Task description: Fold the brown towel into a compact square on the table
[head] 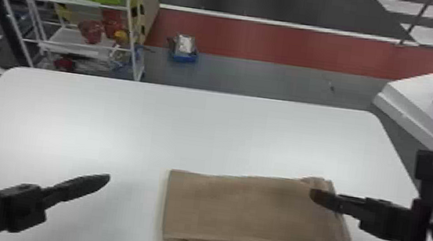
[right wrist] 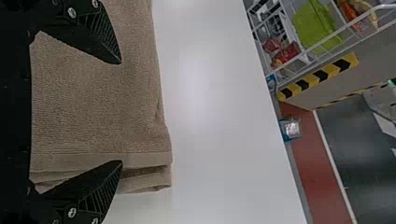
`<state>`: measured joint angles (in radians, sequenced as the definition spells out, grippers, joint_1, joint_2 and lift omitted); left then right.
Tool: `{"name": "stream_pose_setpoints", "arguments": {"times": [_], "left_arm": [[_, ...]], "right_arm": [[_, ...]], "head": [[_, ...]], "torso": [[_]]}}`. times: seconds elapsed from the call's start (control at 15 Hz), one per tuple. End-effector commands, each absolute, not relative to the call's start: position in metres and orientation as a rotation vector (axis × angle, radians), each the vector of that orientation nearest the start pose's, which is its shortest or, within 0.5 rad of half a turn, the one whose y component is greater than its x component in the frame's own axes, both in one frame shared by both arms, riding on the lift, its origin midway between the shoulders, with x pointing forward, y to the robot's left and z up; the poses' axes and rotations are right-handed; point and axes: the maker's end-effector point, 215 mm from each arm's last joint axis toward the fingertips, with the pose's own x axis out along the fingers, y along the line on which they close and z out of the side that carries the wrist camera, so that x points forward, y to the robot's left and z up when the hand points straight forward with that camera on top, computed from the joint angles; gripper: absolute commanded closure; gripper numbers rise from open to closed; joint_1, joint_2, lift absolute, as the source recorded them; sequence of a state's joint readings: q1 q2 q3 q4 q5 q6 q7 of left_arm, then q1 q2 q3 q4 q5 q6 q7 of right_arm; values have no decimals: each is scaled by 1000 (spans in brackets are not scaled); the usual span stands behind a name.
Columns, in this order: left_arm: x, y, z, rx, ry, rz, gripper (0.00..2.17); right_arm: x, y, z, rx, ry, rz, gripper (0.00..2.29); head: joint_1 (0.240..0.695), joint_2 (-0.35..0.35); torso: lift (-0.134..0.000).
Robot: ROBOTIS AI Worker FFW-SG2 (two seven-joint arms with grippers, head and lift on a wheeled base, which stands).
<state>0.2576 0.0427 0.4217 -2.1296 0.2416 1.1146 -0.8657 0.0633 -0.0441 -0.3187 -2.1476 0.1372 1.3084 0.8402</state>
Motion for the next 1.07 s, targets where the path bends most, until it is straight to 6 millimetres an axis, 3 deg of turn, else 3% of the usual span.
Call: {"name": "stream_pose_setpoints", "arguments": {"times": [0.0, 0.2, 0.27, 0.33, 0.4, 0.47, 0.53, 0.67, 1.0], "left_arm": [[405, 243, -398, -518, 593, -536, 2142], [401, 234, -384, -505, 523, -550, 2142], [397, 225, -379, -491, 500, -565, 2142], [394, 213, -375, -467, 486, -584, 2142], [394, 206, -372, -437, 466, -590, 2142], [394, 203, -372, -429, 459, -590, 2142], [394, 203, -371, -428, 457, -592, 2142], [394, 209, -370, -421, 451, -581, 2142], [390, 221, -372, -419, 440, -566, 2142]], "right_arm": [[473, -272, -376, 274, 564, 382, 188], [492, -294, -363, 226, 465, 350, 194], [498, -305, -362, 215, 436, 356, 302], [503, -313, -363, 221, 416, 378, 505], [505, -320, -365, 224, 408, 401, 907], [504, -328, -367, 213, 419, 401, 1517], [501, -333, -371, 201, 443, 398, 1787], [495, -337, -382, 163, 487, 405, 1932], [477, -354, -419, 105, 565, 394, 1932]], "head": [[695, -44], [695, -43], [695, -47], [695, -56], [695, -81], [695, -98], [695, -116], [695, -143], [695, -165]], "torso": [[-124], [-124], [-124], [-124], [-124], [-124], [-124], [-124], [-124]]}}
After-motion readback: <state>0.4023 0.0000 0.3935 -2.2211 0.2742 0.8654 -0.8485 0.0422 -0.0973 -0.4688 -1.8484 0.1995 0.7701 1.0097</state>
